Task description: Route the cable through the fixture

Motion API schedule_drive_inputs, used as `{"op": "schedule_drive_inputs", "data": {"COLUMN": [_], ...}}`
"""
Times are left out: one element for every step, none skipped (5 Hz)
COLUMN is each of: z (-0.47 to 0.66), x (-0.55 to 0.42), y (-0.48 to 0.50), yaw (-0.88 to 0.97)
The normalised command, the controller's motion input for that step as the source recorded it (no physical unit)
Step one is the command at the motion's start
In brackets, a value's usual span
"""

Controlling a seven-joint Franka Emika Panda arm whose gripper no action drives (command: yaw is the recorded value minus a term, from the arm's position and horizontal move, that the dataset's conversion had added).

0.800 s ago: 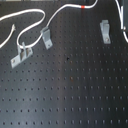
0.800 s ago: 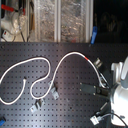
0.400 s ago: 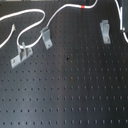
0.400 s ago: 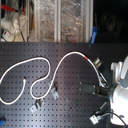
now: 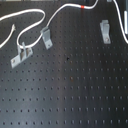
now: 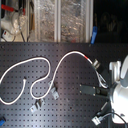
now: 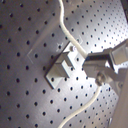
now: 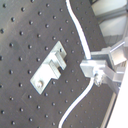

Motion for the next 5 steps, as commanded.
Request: {"op": "schedule_drive_inputs", "data": {"z": [0.40,0.16,0.14,0.10,0.44], "x": [0.008,-0.184,-0.207,-0.161,-0.078], "y": [0.117,0.189,0.177,0.145,-0.002], "yaw": [-0.29,0.00,0.11,0.10,0.00]}}
